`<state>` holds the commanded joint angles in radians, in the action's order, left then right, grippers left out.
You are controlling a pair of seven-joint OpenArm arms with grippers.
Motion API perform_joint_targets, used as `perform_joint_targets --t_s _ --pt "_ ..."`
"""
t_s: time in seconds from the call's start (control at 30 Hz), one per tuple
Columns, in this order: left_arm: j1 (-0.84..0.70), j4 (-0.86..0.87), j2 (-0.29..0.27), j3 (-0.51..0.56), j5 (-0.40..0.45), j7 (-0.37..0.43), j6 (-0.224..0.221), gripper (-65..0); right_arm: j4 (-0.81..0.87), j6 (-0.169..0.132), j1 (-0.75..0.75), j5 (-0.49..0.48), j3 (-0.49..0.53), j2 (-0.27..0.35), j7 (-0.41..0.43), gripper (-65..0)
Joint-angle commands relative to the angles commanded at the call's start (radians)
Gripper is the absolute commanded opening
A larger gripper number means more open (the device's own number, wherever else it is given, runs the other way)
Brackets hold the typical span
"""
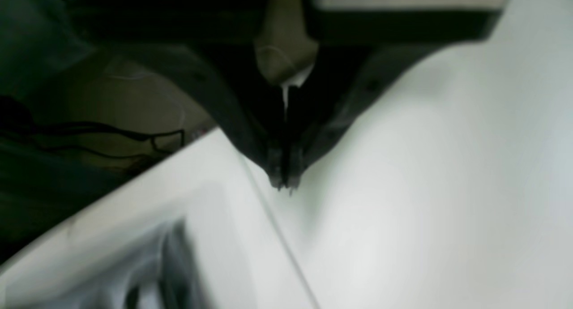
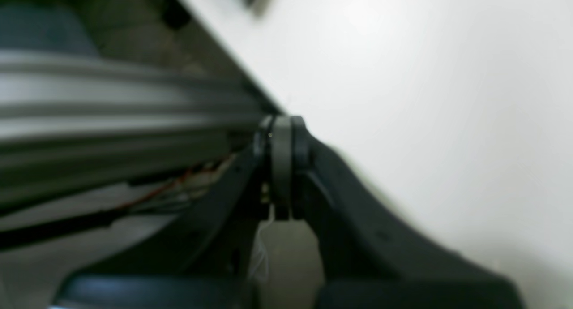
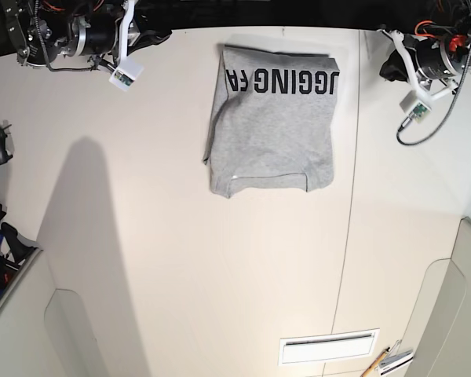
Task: Fold the T-shirt properly
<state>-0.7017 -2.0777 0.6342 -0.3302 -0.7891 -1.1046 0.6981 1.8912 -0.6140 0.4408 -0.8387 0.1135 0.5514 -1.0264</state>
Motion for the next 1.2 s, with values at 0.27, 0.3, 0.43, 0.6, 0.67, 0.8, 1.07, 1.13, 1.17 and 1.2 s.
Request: perform_joint_targets --t_s 0.27,0.3,0.43,0.6,0.67,0.8,1.07,1.13,1.17,1.2 --pt "-0.364 0.034 -0.005 -0.049 0.118 0.010 0.000 -65.0 -0.005 -0.003 0.136 0.003 0.000 0.153 0.001 -65.0" --pt "-0.394 0.065 -0.005 -0.048 0.150 0.018 0.000 -65.0 -0.010 -0.003 0.155 0.008 0.000 0.162 0.001 -65.0" --pt "-0.448 0.266 -0.005 -0.045 0.183 0.101 0.000 -65.0 -0.073 -0.003 0.189 0.024 0.016 0.169 0.001 -65.0" --pt "-0.443 0.542 -0.005 0.060 0.201 0.208 0.000 -65.0 -0.243 -0.003 0.180 0.043 0.131 0.168 0.007 -65.0" --pt "-0.420 0.622 -0.005 0.140 0.270 0.257 0.000 -65.0 -0.309 -0.003 0.164 0.084 0.213 0.169 0.037 -65.0" --pt "-0.327 0.758 -0.005 0.312 0.312 0.286 0.000 -65.0 -0.437 0.006 0.139 0.214 0.378 0.168 0.166 -65.0" --pt "0.115 1.163 -0.021 0.703 0.337 0.350 0.000 -65.0 -0.663 0.008 0.005 0.459 0.568 0.157 0.369 -65.0" --pt "0.217 1.270 -0.058 0.800 0.337 0.355 0.000 -65.0 -0.706 0.008 -0.040 0.463 0.581 0.140 0.369 -65.0" --pt "0.260 1.320 -0.082 0.841 0.337 0.368 0.000 -65.0 -0.726 0.008 -0.060 0.462 0.581 0.127 0.369 -65.0" --pt "0.296 1.367 -0.108 0.876 0.338 0.391 0.000 -65.0 -0.744 0.008 -0.082 0.461 0.581 0.114 0.369 -65.0"
